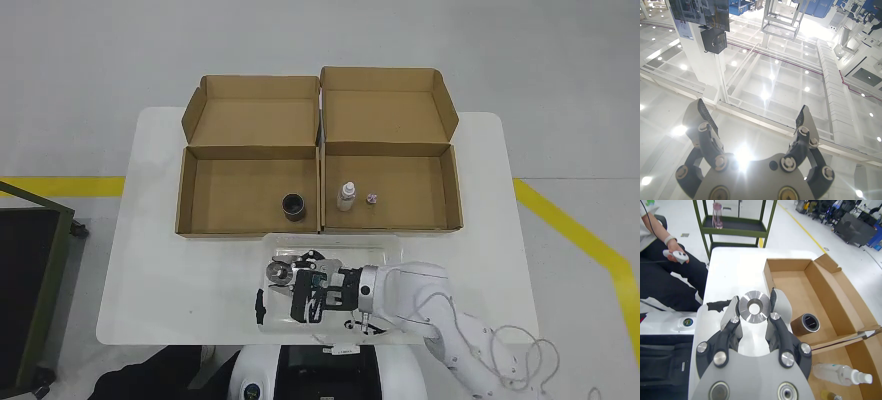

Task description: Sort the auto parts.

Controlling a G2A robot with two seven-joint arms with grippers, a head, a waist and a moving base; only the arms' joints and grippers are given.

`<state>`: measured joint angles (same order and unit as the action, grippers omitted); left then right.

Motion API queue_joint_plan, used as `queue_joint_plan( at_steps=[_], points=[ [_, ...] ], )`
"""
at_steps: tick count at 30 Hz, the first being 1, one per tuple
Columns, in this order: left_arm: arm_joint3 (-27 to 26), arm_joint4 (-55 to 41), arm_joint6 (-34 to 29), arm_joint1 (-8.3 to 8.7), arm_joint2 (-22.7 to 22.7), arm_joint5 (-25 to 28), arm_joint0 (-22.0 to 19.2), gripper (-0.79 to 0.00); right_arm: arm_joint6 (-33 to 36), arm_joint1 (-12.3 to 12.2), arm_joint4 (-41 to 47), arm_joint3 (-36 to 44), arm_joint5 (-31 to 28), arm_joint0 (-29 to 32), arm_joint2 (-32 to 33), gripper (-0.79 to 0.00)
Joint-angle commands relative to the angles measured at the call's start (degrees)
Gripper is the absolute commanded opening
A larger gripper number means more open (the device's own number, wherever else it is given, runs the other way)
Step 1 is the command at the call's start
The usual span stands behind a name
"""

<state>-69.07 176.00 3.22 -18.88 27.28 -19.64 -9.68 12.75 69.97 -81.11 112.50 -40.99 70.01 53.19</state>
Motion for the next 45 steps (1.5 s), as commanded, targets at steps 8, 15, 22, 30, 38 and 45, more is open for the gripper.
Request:
queue_joint_plan(
  at_steps=[8, 15, 22, 30, 38, 45],
  points=[
    [0.0, 0.0, 0.0, 0.0, 0.0, 0.0, 0.0, 0.0, -15.84, -0.35, 2.33, 2.68, 3.85, 2.83, 4.05, -0.785],
    [0.0, 0.0, 0.0, 0.0, 0.0, 0.0, 0.0, 0.0, -27.83, -0.88, 3.6, 4.58, 4.99, 5.57, 8.7, -0.785],
    [0.0, 0.0, 0.0, 0.0, 0.0, 0.0, 0.0, 0.0, -36.04, -1.26, 2.91, 6.04, 4.74, 6.86, 11.79, -0.785],
    [0.0, 0.0, 0.0, 0.0, 0.0, 0.0, 0.0, 0.0, -38.73, -1.35, 3.27, 6.18, 4.29, 6.25, 12.73, -0.785],
    [0.0, 0.0, 0.0, 0.0, 0.0, 0.0, 0.0, 0.0, -38.68, -1.27, 3.32, 4.88, 3.52, 5.15, 11.92, -0.785],
    [0.0, 0.0, 0.0, 0.0, 0.0, 0.0, 0.0, 0.0, -38.15, -0.43, 0.57, -0.79, 3.29, -0.3, 6.97, -0.785]
  ],
)
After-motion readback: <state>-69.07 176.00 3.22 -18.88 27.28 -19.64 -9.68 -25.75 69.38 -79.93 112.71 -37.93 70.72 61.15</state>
